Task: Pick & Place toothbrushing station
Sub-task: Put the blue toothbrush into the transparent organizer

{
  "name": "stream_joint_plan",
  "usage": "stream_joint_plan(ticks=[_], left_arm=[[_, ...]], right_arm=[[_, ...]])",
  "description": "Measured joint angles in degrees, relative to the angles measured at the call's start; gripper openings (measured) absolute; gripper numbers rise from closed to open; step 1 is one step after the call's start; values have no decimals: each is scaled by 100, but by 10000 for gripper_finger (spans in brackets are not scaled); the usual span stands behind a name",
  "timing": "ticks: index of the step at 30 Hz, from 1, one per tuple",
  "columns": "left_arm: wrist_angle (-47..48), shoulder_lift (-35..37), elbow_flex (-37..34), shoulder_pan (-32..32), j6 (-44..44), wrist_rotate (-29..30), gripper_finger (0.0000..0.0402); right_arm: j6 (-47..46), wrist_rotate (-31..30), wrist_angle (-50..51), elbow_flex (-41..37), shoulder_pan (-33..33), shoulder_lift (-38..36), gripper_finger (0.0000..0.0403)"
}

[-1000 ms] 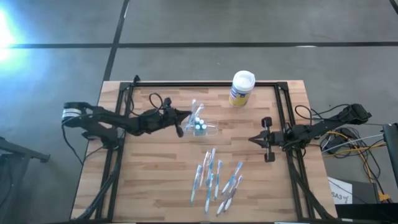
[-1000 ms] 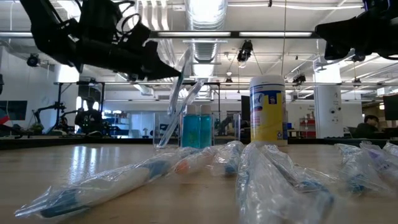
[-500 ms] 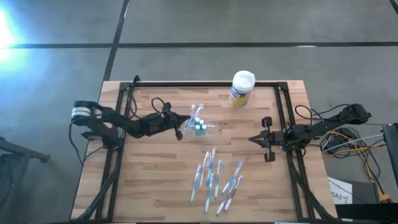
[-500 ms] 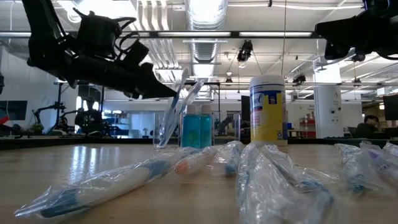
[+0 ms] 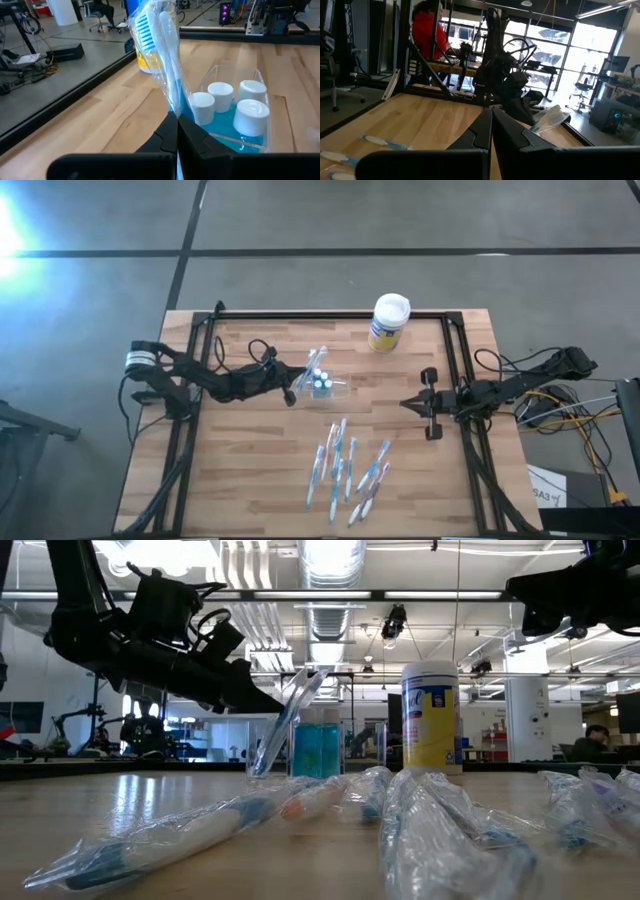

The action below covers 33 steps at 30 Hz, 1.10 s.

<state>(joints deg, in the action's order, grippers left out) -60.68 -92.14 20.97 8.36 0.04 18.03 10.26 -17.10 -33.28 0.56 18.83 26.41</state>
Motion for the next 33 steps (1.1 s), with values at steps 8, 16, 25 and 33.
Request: stream_joint_plan(ticks=[8, 16, 25, 33], left_arm=[[4, 37, -10, -4, -149, -45, 34], [-35, 46, 0, -4, -106, -47, 96], [-14, 499, -68, -28, 140, -44, 167], [1651, 2266, -31, -103, 452, -1353, 173]], right_arm=[[-21, 0, -4, 0, 0, 0, 8], [-20, 2, -4, 0, 1, -1, 8], [-24, 2, -4, 0, 2, -2, 8], [-87, 2, 2, 0, 2, -2, 8]])
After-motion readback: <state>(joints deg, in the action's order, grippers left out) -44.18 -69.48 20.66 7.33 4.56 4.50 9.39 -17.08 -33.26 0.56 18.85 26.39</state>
